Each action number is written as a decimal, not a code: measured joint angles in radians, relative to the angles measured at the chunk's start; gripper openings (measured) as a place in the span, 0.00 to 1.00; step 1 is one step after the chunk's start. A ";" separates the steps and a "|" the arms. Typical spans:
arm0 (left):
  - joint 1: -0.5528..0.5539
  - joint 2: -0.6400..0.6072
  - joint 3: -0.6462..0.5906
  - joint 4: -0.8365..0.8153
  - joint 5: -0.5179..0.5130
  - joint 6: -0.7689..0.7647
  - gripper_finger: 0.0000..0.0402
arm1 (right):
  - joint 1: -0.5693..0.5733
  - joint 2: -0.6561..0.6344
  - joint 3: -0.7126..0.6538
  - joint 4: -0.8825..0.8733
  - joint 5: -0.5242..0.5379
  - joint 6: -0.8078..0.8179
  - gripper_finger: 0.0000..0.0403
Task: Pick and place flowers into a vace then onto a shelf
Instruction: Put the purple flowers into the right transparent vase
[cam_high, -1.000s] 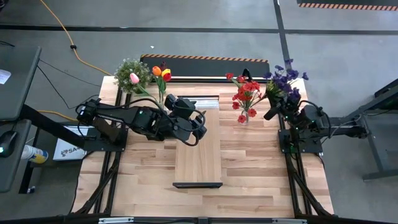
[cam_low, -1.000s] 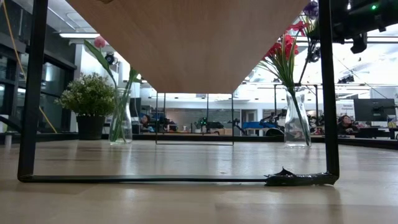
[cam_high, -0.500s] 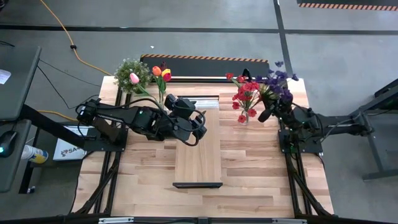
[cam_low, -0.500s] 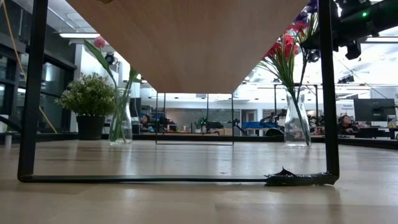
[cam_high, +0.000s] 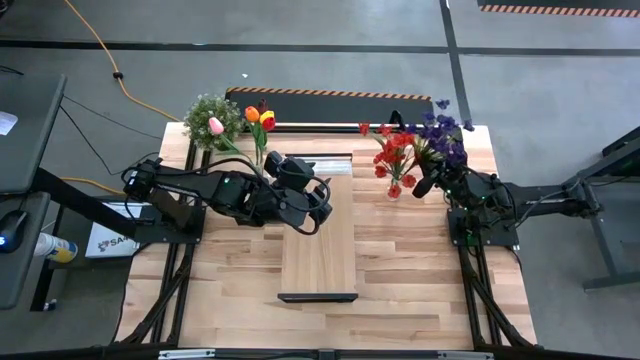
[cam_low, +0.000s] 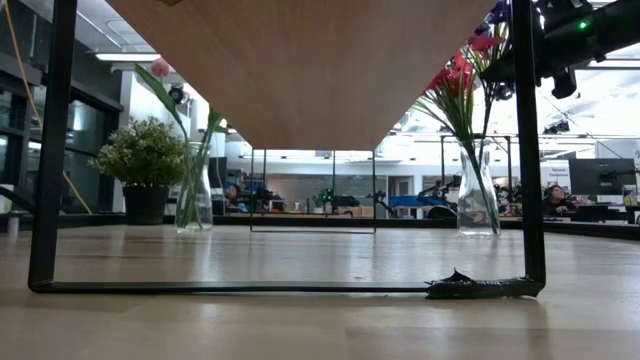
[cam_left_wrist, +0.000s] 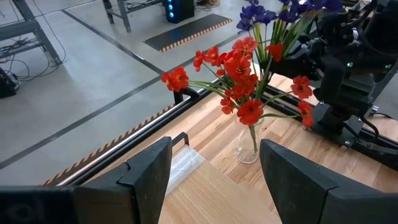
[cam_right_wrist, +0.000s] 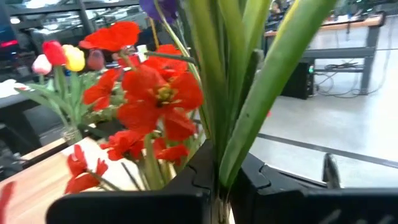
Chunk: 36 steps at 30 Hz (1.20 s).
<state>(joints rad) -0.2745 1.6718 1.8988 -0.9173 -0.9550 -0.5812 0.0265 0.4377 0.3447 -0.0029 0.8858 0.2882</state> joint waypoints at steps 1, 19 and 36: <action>0.000 0.000 0.000 0.000 0.000 0.000 0.69 | 0.000 0.000 0.000 0.000 -0.012 0.000 0.05; 0.000 0.000 0.000 0.000 0.000 0.000 0.69 | 0.000 -0.001 0.000 -0.044 -0.083 0.000 0.21; 0.000 0.000 0.000 0.000 0.000 0.000 0.69 | 0.000 -0.028 0.000 -0.189 -0.218 -0.058 0.45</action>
<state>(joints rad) -0.2745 1.6718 1.8988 -0.9169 -0.9550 -0.5812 0.0266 0.4098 0.3450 -0.1921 0.6679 0.2299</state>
